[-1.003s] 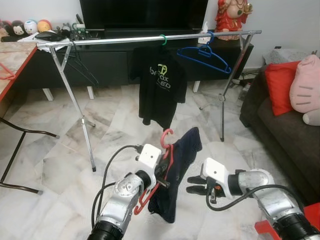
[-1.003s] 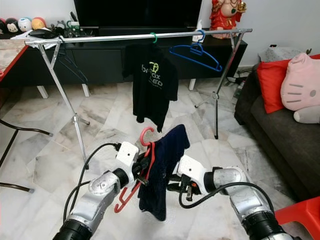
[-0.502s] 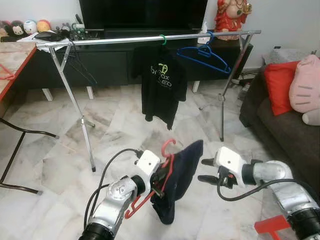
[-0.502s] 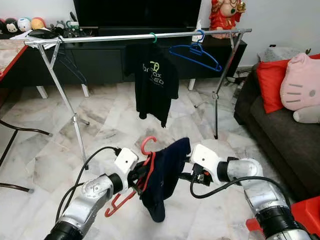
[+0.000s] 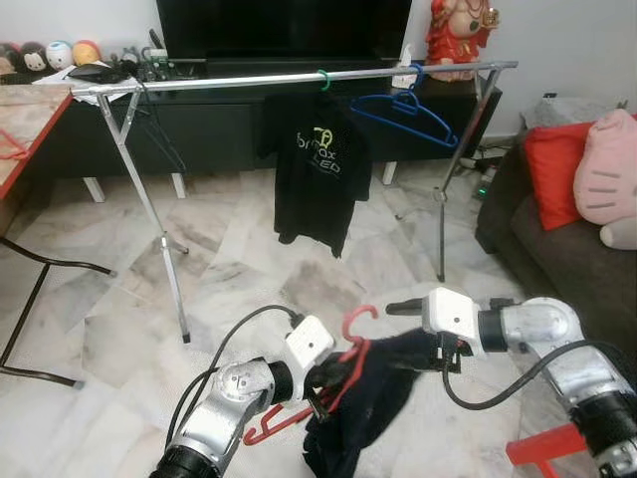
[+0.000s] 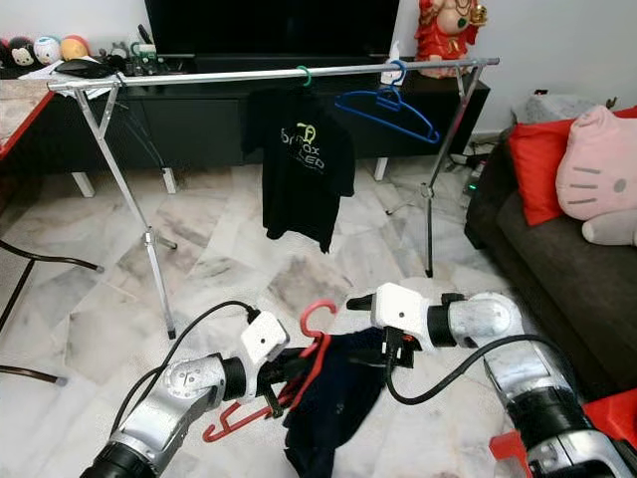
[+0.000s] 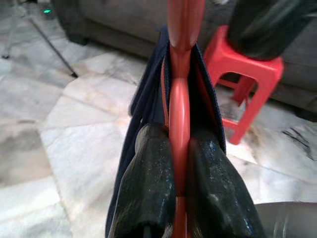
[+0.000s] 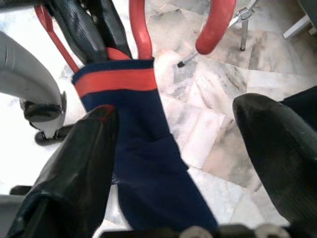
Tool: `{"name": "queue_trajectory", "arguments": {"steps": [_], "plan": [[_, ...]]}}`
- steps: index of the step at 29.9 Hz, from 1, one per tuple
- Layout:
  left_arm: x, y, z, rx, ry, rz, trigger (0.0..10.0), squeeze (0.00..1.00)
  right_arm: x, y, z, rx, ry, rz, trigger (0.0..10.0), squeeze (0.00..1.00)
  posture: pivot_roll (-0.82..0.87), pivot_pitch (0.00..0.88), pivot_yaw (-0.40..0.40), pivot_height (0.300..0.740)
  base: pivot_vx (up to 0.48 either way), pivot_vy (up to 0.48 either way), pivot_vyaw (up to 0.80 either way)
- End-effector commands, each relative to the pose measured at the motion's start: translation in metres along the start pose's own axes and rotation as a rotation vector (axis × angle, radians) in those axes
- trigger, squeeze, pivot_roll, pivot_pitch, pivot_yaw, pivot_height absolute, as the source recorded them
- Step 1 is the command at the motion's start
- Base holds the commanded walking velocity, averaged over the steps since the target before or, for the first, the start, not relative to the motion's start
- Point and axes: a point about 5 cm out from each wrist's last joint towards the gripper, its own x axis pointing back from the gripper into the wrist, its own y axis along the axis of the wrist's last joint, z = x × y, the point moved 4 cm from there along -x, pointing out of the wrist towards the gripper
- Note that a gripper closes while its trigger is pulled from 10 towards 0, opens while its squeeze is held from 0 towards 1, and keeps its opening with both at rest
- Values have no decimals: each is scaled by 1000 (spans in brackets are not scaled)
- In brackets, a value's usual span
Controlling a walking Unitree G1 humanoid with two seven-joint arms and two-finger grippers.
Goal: Hang hanger
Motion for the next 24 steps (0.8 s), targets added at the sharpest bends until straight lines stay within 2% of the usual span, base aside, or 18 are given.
{"name": "queue_trajectory", "arguments": {"steps": [1,6,11,21,24], "plan": [[0,10,-6,-23,-57,-20,10000,0,2,-4,0,45,39,39,10000,0,-21,0,-77,740,0,0,0],[4,8,-13,-25,-123,4,10000,0,2,-9,5,64,79,57,10000,0,-17,0,-77,740,0,0,0],[7,7,-17,-28,-159,24,10000,0,8,-14,3,41,89,68,10000,0,-17,0,-80,740,0,0,0],[8,8,-14,-30,-155,26,10000,0,12,-19,5,16,124,65,10000,0,-11,0,-83,740,0,0,0],[9,9,-13,-32,-156,27,10000,0,17,-22,11,15,188,77,10000,0,-14,0,-85,740,0,0,0]]}}
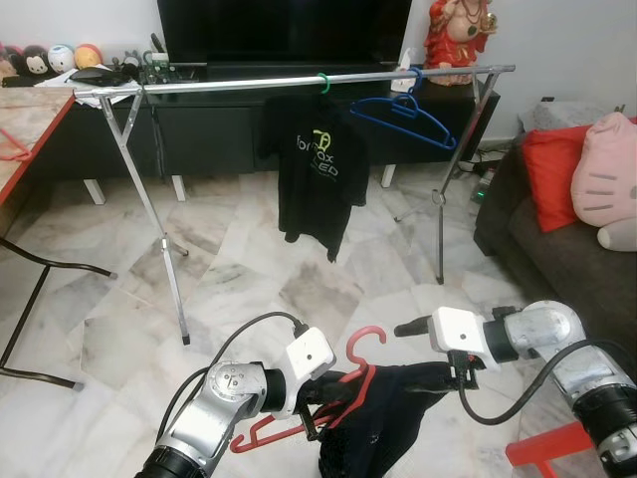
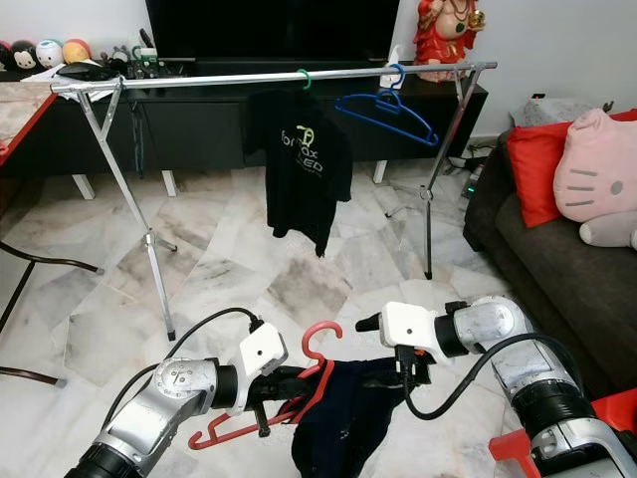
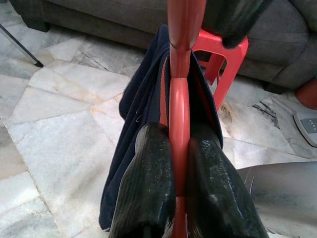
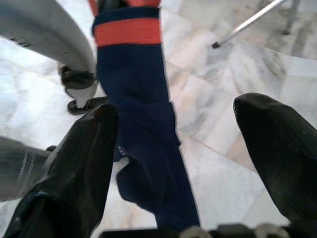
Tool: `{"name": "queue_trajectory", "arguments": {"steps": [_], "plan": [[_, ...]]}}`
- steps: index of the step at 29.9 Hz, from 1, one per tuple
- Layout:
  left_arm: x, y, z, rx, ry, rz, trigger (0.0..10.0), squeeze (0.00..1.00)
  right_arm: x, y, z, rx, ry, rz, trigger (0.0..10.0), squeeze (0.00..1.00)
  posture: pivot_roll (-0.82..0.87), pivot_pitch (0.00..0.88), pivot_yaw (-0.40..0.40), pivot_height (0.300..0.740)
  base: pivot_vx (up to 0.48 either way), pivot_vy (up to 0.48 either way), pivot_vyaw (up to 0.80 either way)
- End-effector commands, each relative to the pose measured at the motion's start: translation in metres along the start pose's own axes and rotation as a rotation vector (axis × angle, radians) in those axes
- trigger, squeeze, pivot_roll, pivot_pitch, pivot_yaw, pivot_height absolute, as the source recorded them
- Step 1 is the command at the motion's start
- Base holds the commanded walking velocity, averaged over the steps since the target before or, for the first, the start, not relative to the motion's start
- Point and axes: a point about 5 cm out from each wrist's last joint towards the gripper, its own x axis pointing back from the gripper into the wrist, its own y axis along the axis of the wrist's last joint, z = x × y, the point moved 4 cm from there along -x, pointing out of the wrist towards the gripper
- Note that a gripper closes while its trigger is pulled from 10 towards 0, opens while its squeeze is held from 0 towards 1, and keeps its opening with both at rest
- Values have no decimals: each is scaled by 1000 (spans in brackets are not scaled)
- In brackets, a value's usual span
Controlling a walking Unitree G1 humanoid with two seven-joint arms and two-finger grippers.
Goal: Hang hanger
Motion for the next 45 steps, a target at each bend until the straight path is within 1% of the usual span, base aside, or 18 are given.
{"name": "queue_trajectory", "arguments": {"steps": [1,7,11,15,18,33,44,45], "plan": [[-1,16,-2,-24,-22,-49,10000,0,10,0,-1,22,24,14,10000,0,-14,0,-85,740,0,0,0],[-1,18,-4,-30,-41,-49,10000,0,2,-2,1,24,42,19,10000,0,-11,0,-86,740,0,0,0],[-2,19,-5,-35,-49,-49,10000,0,-3,-3,-1,28,29,21,10000,0,-7,0,-88,740,0,0,0],[-4,21,-7,-43,-58,-46,10000,0,-10,-3,3,25,66,15,10000,0,-7,0,-88,740,0,0,0],[-5,23,-8,-48,-67,-48,10000,0,-15,-2,3,24,68,13,10000,0,0,0,-91,740,0,0,0],[-10,31,-10,-82,-83,-54,10000,0,-25,-5,10,-6,113,12,10000,0,6,0,-97,740,0,0,0],[-12,35,-11,-92,-91,-64,10000,0,-30,-6,15,-28,144,4,10000,0,6,0,-92,740,0,0,0],[-12,35,-12,-93,-93,-64,10000,0,-30,-7,15,-34,147,2,6510,0,6,0,-93,740,0,0,0]]}}
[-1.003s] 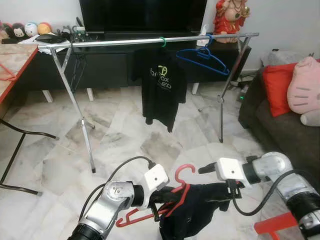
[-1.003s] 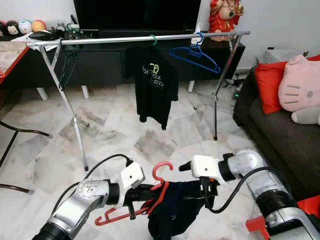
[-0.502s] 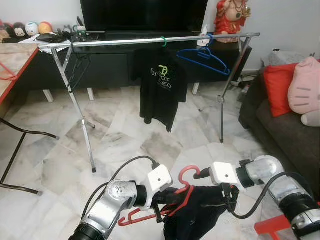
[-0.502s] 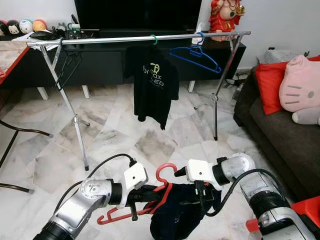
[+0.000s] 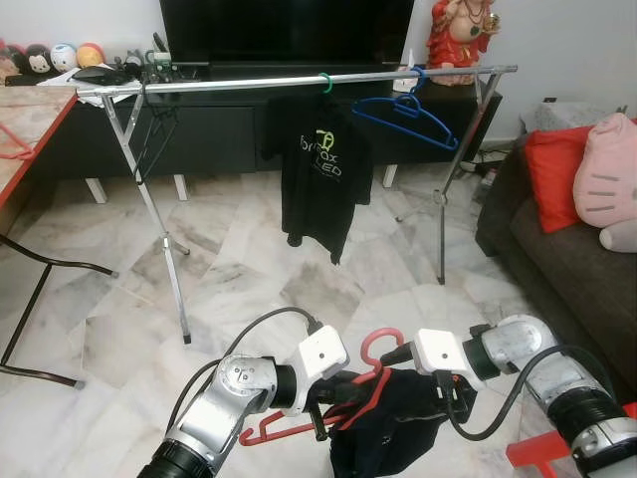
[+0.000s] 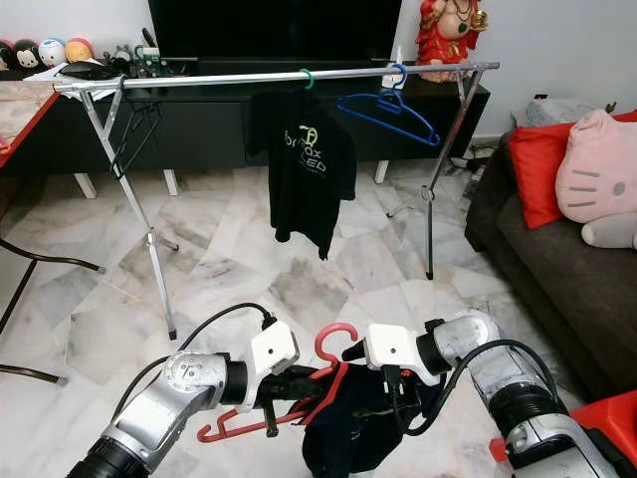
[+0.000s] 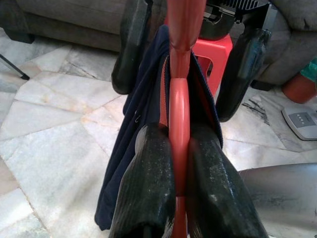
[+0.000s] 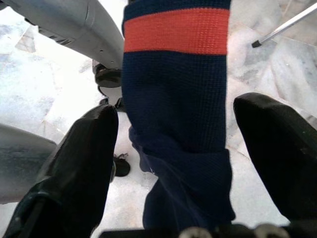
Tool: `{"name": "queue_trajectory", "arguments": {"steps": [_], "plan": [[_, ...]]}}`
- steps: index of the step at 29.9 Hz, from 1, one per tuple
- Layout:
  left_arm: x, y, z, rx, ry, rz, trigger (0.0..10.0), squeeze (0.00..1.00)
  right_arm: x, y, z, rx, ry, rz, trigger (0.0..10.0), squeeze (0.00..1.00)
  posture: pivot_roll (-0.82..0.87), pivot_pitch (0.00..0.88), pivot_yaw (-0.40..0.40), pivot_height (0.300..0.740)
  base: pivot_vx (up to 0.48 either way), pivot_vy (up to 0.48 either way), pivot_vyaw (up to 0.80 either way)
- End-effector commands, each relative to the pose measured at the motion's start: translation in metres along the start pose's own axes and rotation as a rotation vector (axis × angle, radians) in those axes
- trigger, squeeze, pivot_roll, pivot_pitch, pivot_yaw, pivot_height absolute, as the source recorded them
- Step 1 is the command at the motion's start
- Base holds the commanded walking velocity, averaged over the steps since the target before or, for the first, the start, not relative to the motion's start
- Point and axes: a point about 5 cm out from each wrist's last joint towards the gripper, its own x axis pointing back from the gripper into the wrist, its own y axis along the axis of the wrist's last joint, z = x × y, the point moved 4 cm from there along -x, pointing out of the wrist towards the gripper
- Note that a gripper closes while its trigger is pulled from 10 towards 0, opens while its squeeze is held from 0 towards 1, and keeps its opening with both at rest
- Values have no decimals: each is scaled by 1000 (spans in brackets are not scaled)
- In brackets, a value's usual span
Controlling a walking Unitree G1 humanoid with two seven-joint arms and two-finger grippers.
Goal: Hang hanger
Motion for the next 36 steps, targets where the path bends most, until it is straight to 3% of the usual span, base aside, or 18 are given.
{"name": "queue_trajectory", "arguments": {"steps": [1,2,36], "plan": [[-5,20,-2,-52,-24,-50,10000,0,1,2,0,0,15,-1,6510,0,6,0,-92,740,0,0,0],[-5,20,-3,-53,-26,-49,10000,0,1,2,-1,-5,15,-4,275,0,4,0,-91,740,0,0,0],[-5,27,-10,-94,-51,-57,10000,0,-8,-1,24,-48,128,-17,0,0,-4,0,-55,740,0,0,0]]}}
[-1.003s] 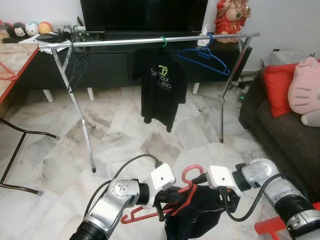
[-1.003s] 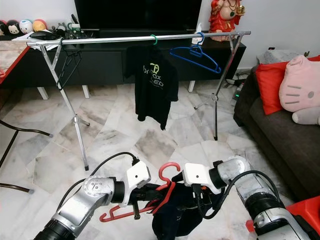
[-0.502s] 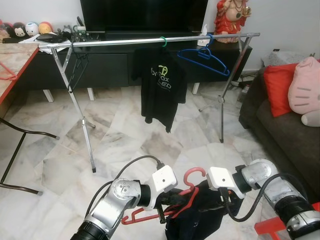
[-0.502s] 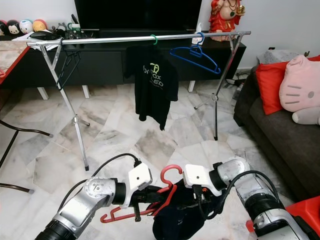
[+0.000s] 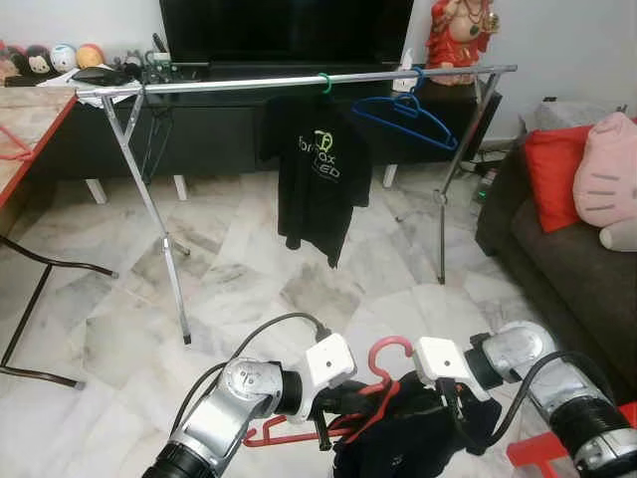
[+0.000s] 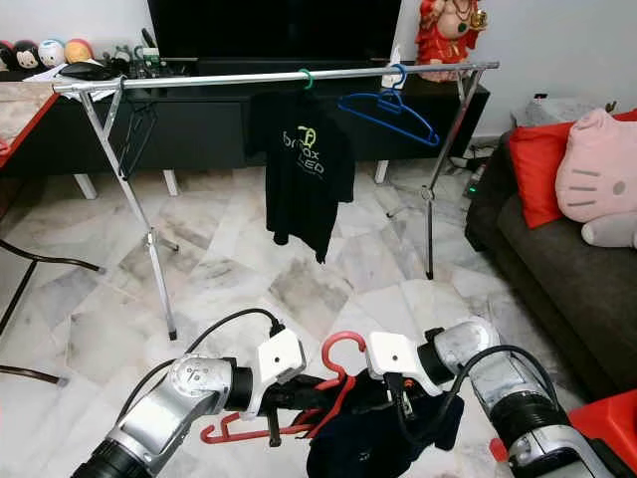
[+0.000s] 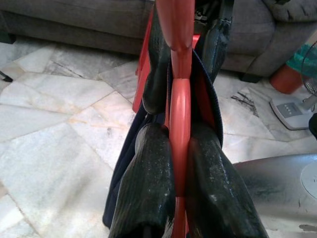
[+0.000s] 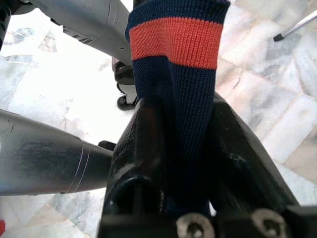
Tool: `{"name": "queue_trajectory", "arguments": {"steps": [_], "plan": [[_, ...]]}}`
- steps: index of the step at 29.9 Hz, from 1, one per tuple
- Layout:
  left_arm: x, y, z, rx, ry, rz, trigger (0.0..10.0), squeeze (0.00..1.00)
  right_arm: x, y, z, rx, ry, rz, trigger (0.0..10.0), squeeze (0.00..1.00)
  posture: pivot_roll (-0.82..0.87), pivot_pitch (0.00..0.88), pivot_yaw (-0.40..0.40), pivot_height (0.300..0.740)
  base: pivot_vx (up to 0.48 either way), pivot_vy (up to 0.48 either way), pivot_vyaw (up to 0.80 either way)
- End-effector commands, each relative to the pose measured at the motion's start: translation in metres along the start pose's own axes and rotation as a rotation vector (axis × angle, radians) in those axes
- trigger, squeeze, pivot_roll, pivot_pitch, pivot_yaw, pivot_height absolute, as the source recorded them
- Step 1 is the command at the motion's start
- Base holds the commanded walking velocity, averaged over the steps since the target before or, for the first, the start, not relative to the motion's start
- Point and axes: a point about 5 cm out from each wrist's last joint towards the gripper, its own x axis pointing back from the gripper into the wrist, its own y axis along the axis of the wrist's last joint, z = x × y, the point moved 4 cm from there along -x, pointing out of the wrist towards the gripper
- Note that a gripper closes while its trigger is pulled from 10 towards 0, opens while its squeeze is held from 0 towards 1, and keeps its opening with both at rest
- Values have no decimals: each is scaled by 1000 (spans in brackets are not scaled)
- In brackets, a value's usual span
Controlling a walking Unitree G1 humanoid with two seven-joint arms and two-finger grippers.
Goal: Hang hanger
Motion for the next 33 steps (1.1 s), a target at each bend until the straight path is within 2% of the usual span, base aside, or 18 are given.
{"name": "queue_trajectory", "arguments": {"steps": [1,8,14,21,22,23,24,25,33], "plan": [[-1,25,1,-75,5,-67,10000,0,-7,-2,11,-1,67,5,0,0,-4,0,-55,740,0,0,0],[1,35,6,-90,28,-91,10000,0,-11,3,13,7,73,-10,0,0,-7,0,-63,740,0,0,0],[-2,44,9,-119,34,-101,10000,0,-8,10,10,24,74,-11,0,0,4,0,-71,740,0,0,0],[1,39,12,-123,50,-87,10000,0,-12,16,1,34,45,-15,0,0,25,0,-75,740,0,0,0],[2,38,12,-122,49,-84,10000,149,-12,17,0,36,44,-16,0,0,35,0,-83,740,0,0,0],[4,37,14,-125,54,-78,10000,933,-13,18,-2,39,42,-16,0,0,39,0,-85,740,0,0,0],[4,36,14,-126,57,-77,10000,933,-13,19,-3,41,41,-15,0,0,39,0,-85,740,0,0,0],[5,36,15,-127,60,-76,10000,1000,-13,19,-4,44,40,-13,0,0,41,0,-89,740,0,0,0],[7,37,22,-131,71,-69,10000,1000,-11,21,-12,65,26,19,0,0,34,0,-86,740,0,0,0]]}}
